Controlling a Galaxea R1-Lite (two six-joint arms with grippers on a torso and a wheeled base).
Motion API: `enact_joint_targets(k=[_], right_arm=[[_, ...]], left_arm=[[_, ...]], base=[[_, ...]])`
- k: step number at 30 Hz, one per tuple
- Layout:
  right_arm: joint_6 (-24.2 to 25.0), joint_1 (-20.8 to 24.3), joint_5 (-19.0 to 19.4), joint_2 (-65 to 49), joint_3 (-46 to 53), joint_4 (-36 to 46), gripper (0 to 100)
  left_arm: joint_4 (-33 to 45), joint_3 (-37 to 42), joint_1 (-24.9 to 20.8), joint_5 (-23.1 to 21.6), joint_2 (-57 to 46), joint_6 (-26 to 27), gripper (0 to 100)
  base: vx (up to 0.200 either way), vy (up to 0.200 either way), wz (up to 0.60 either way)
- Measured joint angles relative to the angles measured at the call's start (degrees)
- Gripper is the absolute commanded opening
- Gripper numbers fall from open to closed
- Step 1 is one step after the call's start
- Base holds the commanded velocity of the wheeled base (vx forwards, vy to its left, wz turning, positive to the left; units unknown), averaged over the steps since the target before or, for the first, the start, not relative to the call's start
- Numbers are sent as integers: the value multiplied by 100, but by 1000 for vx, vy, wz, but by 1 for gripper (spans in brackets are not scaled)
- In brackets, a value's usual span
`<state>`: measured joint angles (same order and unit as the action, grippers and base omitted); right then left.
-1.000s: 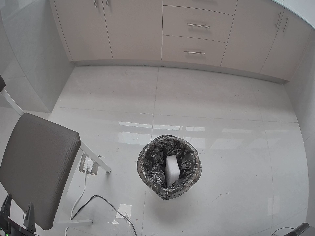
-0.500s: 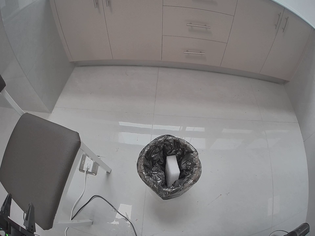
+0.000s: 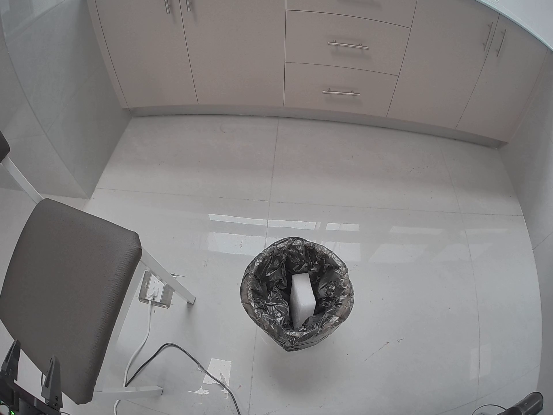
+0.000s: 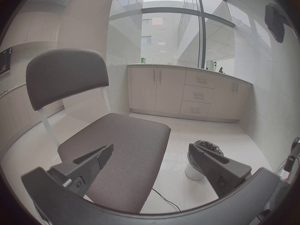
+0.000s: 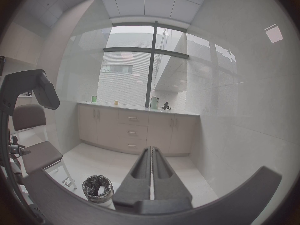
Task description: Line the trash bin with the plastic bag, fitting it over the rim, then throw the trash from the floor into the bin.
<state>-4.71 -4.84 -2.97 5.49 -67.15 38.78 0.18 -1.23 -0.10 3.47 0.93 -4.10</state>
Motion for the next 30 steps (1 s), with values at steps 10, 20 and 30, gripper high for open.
enact_joint_targets(k=[10, 20, 30], right_arm=[[-222, 539, 18, -229, 1385, -923, 0], [17, 494, -274, -452, 2798, -1629, 0], [41, 489, -250, -474, 5427, -3741, 0]], left_arm=[[0, 0, 0, 2, 0, 0, 100], [0, 0, 0, 0, 0, 0, 100], [0, 0, 0, 2, 0, 0, 100]], base=[[0, 0, 0], [0, 0, 0], [0, 0, 0]])
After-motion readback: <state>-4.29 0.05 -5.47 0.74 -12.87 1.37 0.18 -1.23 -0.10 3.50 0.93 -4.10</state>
